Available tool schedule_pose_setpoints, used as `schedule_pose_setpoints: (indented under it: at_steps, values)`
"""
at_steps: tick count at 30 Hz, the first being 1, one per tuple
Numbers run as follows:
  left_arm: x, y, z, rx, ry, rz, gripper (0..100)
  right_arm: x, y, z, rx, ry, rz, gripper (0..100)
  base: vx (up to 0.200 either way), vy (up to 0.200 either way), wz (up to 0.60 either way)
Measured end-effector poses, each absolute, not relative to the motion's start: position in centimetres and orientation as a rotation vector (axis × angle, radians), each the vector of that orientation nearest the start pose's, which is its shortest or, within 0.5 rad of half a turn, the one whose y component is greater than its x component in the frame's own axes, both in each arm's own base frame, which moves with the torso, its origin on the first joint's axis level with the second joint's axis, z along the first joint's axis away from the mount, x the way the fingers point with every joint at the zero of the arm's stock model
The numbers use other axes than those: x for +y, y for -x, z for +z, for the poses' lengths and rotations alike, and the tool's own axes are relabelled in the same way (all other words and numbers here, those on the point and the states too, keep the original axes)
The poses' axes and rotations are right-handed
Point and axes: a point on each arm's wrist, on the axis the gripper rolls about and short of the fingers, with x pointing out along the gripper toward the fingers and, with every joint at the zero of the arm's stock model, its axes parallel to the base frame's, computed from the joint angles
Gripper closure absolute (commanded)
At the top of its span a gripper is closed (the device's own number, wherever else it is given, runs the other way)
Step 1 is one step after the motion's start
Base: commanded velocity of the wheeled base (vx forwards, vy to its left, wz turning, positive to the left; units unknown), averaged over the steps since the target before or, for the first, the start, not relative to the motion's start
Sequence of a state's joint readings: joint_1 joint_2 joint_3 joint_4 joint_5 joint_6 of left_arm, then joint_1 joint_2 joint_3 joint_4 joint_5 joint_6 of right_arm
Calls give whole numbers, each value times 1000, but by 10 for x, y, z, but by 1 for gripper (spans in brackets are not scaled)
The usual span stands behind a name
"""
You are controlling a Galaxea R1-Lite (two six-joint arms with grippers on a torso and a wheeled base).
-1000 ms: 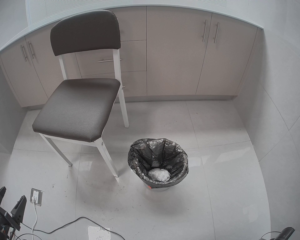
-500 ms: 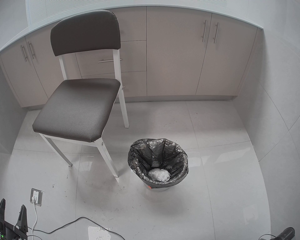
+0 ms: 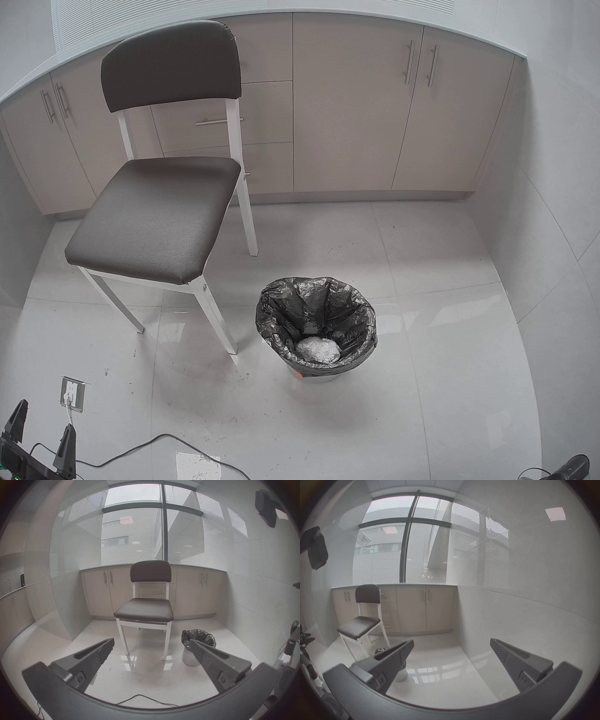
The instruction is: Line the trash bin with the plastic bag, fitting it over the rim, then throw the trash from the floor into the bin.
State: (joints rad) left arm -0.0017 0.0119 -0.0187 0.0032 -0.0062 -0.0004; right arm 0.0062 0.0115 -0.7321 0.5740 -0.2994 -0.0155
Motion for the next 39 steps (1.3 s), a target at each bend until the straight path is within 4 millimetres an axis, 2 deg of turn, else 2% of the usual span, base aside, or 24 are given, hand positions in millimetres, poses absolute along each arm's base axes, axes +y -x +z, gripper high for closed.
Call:
schedule_pose_setpoints:
  at_steps: [4, 10, 13, 17, 20, 39]
  values:
    - [0, 23, 80, -3, 0, -12, 0, -7, 87, 172, -148, -11, -274, 0, 0, 0, 0]
    - [0, 23, 80, -3, 6, -16, 0, -5, 45, 125, -88, -37, -219, 0, 0, 0, 0]
    - [0, 23, 80, -4, 10, -17, 0, -4, 33, 103, -56, -45, -159, 0, 0, 0, 0]
    - [0, 23, 80, -4, 14, -17, 0, -1, 26, 87, -19, -15, -42, 0, 0, 0, 0]
    - [0, 23, 80, -4, 17, -18, 0, 0, 24, 83, -11, 14, 10, 0, 0, 0, 0]
    - [0, 23, 80, -4, 23, -17, 0, 0, 23, 81, -5, -17, 7, 0, 0, 0, 0]
